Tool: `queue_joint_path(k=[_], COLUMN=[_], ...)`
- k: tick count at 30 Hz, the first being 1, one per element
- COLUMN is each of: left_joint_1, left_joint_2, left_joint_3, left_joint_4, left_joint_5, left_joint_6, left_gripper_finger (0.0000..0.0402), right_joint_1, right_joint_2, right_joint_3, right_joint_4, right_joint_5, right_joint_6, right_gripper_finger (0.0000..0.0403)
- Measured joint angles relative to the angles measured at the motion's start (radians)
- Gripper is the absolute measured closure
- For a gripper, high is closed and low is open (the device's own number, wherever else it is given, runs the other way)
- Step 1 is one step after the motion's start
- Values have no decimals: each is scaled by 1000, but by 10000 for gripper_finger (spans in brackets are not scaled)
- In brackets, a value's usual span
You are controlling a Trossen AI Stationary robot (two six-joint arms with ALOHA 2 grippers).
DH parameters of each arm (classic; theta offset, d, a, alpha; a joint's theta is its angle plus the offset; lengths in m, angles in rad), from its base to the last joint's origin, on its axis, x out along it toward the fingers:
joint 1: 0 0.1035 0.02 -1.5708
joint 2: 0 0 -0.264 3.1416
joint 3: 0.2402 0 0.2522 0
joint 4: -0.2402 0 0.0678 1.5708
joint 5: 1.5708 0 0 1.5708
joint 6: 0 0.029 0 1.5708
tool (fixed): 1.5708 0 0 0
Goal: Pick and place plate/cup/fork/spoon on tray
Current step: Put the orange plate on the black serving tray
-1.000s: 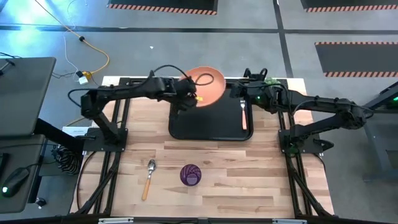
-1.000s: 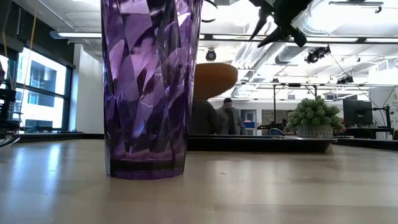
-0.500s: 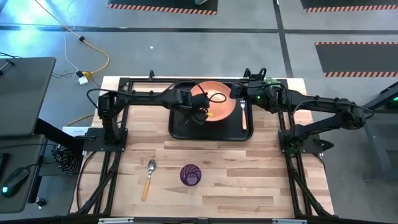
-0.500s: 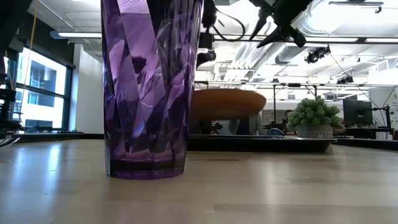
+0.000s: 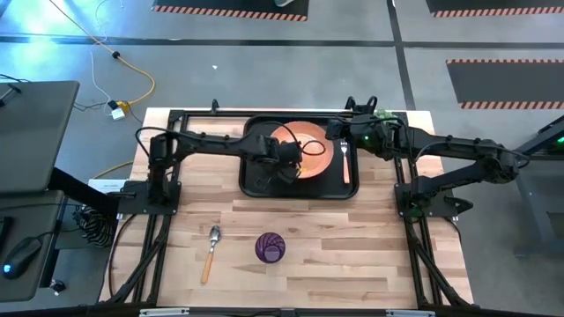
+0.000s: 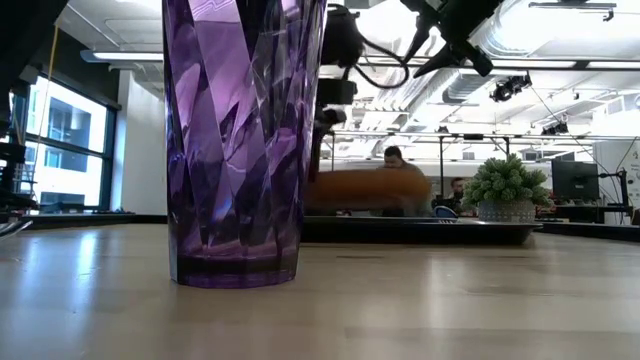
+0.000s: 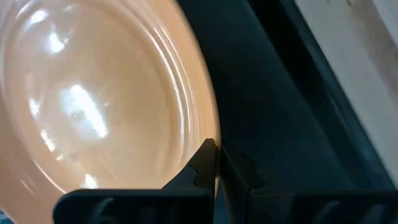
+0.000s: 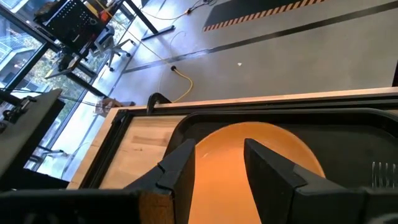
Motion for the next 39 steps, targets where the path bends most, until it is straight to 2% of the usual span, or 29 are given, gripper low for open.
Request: queue_joint_path(k=[12, 26, 39], left_joint_1=[-11, -3, -3], left_joint_2=[36, 36, 36], left_joint_3=[1, 1, 0], left_joint_4=[16, -3, 5], left_joint_5=[3, 78, 81], left_joint_6=[-68, -71, -70], left_gripper_finger=[401, 400, 387], right_joint_1=[0, 0, 0], right_joint_2=[0, 0, 0], right_joint_3=[0, 0, 0], right_joint_4=[-19, -15, -14], right_joint_5=[-1, -1, -24], right_joint_6=[1, 1, -1], right_gripper_finger=[273, 273, 273])
